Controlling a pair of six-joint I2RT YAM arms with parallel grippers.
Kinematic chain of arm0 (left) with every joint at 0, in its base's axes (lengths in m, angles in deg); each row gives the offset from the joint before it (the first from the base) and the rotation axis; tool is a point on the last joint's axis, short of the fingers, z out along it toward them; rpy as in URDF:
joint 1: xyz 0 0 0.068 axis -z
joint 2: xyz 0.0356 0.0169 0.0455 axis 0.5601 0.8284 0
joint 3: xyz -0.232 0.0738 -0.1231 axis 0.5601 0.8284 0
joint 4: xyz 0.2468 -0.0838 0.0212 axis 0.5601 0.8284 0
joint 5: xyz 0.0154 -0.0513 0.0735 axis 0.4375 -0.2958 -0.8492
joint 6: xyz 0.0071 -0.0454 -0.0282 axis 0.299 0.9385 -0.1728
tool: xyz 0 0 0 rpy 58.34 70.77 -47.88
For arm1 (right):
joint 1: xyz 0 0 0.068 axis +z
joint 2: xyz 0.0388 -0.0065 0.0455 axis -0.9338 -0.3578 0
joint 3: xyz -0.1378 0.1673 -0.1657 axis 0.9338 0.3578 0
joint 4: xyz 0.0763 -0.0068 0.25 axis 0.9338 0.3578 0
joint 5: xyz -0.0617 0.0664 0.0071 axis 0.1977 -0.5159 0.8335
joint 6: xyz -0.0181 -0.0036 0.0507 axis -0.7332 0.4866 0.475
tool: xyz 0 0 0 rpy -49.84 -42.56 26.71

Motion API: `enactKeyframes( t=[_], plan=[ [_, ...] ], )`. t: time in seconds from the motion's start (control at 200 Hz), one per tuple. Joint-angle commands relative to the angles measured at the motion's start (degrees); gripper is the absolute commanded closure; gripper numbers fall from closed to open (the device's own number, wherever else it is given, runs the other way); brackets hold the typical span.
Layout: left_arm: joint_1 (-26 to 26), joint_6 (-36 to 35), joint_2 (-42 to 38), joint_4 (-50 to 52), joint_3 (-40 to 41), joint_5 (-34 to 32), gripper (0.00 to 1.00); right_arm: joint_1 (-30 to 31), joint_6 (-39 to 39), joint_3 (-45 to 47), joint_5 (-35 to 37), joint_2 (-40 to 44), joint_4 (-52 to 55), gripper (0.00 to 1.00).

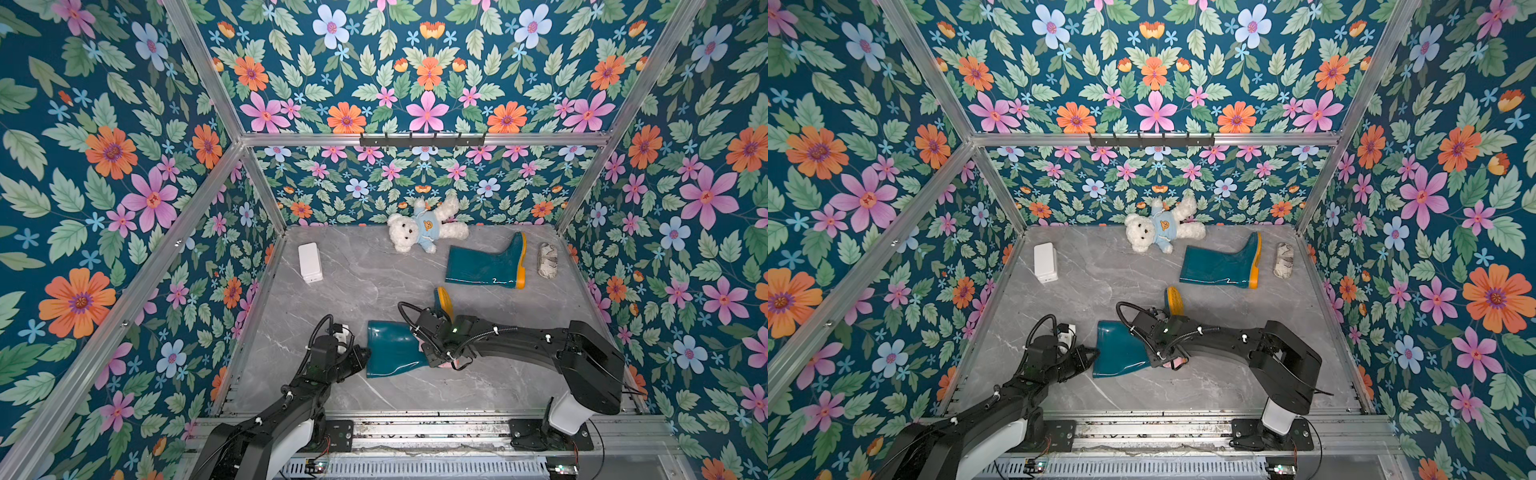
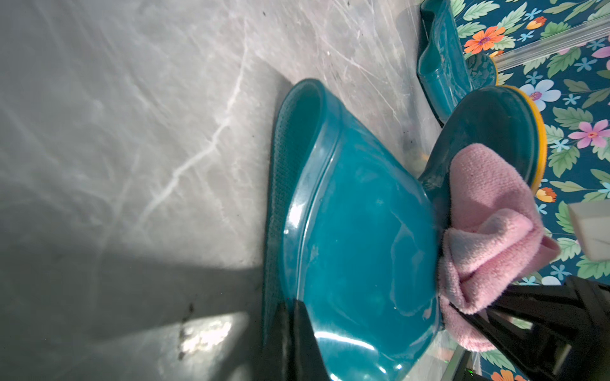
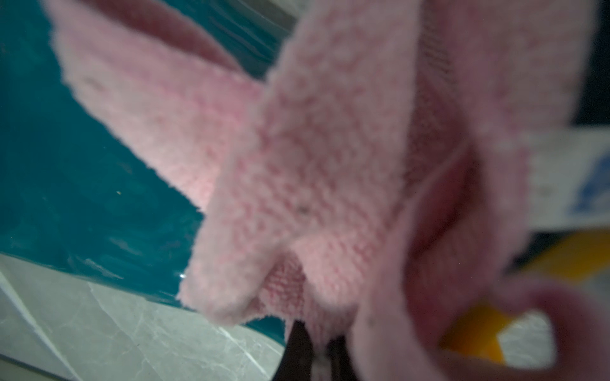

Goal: Wipe the rubber boots with a cloth
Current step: Wipe the dirt off the rubber boot.

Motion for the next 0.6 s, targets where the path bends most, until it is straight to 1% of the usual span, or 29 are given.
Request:
enactKeyframes(
  t=[0.0,0.07,0.09,0.175,0.225,0.285,0.425,0.515,0.595],
  plan=[
    [-0.1,0.3,-0.1,-0.1,-0.6,-2.9,1.0,0.7,2.5,0.7,-11.7,0.3,10.4,1.0],
    [-0.2,0.3,0.0,0.2,-0.8,-2.9,1.0,0.7,2.0,0.4,-12.6,1.0,10.2,1.0],
    [-0.2,0.3,0.1,0.3,-1.0,-2.9,1.0,0.7,1.9,0.3,-12.8,3.3,10.1,1.0],
    [-0.3,0.1,0.2,1.5,-2.0,-2.7,1.0,0.5,1.2,0.0,-13.1,7.0,9.5,1.0],
    [-0.2,-0.1,0.3,2.2,-2.8,-2.4,1.0,-0.4,0.8,-0.2,-13.1,9.5,9.5,1.0],
    [-0.3,-1.3,0.1,5.0,-4.8,-2.4,1.0,-3.0,0.5,0.4,-13.7,12.9,9.0,1.0],
    [-0.6,-2.8,-1.6,11.4,-10.4,-1.7,1.0,-12.6,-0.1,4.0,-13.6,21.8,8.2,1.0],
    [-0.6,-4.4,-3.7,17.6,-15.2,-2.3,1.0,-20.2,-0.4,7.1,-12.8,28.3,8.2,1.0],
    [-0.8,-5.9,-5.0,23.4,-20.1,-2.7,1.0,-27.6,-1.1,9.8,-13.8,34.2,7.7,1.0]
  ],
)
